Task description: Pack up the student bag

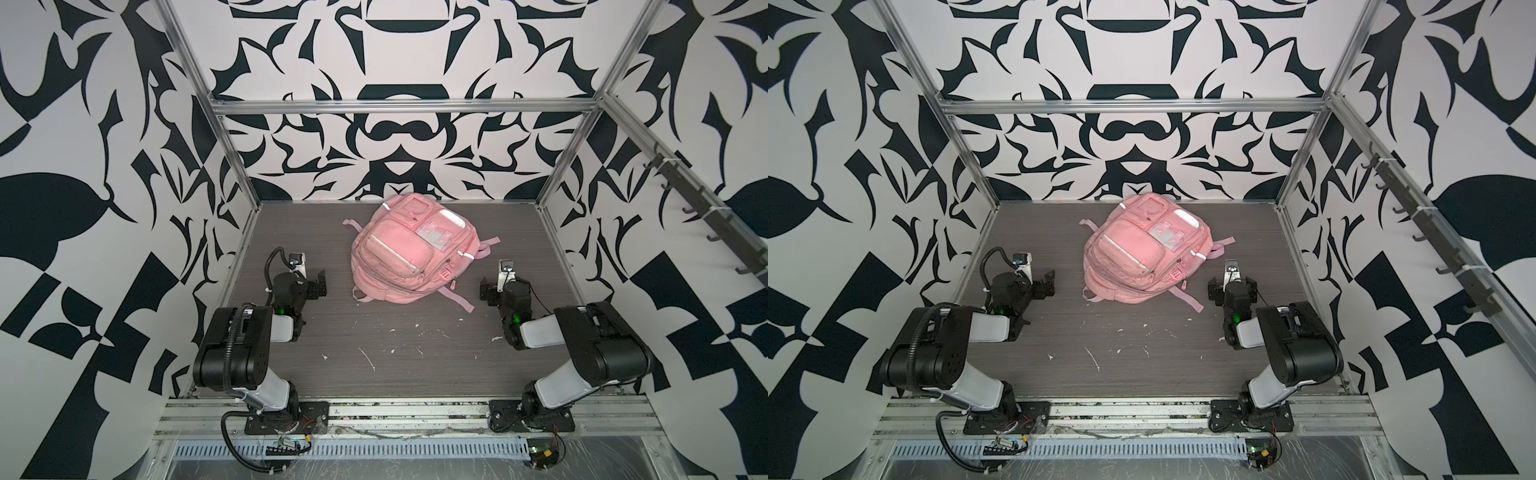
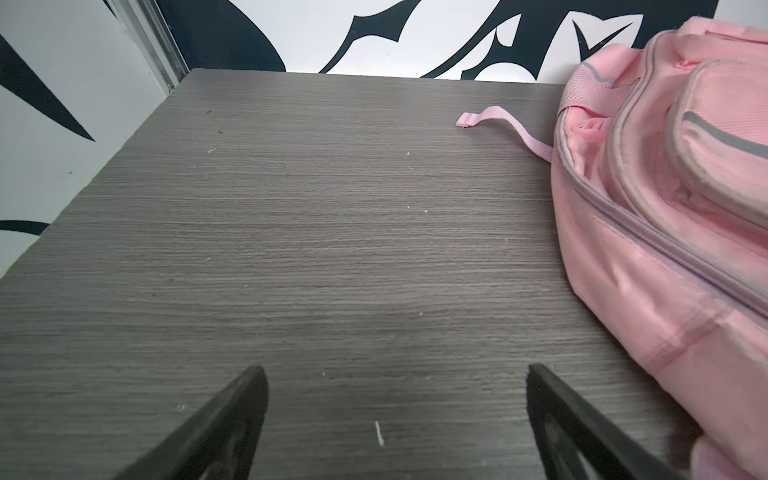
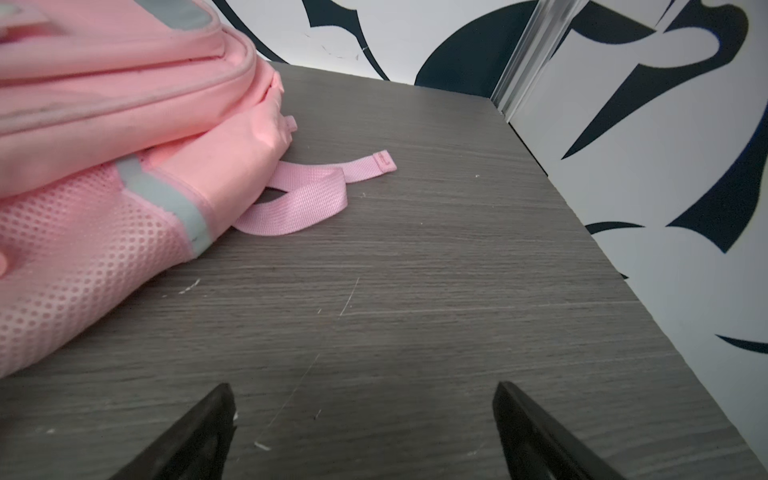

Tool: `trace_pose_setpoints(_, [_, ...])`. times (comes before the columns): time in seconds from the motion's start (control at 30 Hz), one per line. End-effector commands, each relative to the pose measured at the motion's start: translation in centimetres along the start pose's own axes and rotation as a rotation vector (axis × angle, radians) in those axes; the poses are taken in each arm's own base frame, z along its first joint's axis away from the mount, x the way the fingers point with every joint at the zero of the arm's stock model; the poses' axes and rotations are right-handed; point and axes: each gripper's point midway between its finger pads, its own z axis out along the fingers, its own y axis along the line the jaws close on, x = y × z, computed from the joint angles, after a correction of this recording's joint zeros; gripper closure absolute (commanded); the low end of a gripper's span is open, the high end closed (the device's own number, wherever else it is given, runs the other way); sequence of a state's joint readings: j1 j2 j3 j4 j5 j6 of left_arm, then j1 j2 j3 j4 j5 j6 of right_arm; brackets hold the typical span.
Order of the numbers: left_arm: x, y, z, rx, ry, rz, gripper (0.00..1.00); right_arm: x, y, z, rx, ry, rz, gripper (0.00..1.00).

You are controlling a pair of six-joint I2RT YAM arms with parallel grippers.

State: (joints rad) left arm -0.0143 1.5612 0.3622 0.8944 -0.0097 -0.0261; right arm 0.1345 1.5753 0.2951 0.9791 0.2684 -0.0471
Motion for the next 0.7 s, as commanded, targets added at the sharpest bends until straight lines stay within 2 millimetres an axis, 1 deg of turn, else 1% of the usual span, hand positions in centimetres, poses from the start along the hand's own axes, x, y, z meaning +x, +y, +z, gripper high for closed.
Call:
trace_pose_setpoints(0.0, [-0.98,-0.14,0.09,0.010,-0.033,0.008,0.01,-2.01,0.08,0.53,0.000,-0.030,0.037,0.01])
trace_pose_setpoints(0.07, [-1.00,-0.17,0.09,0.011,-0.034,0.009,0.01,-1.87,-0.31,0.44,0.022,-0.029,0.038,0.01])
trace_pose_setpoints(0.67, [-1.03,-0.25,0.23,0.016,-0.030,0.012,0.01,-1.84,-0.27,0.50,0.021,-0.028,0.038,0.01])
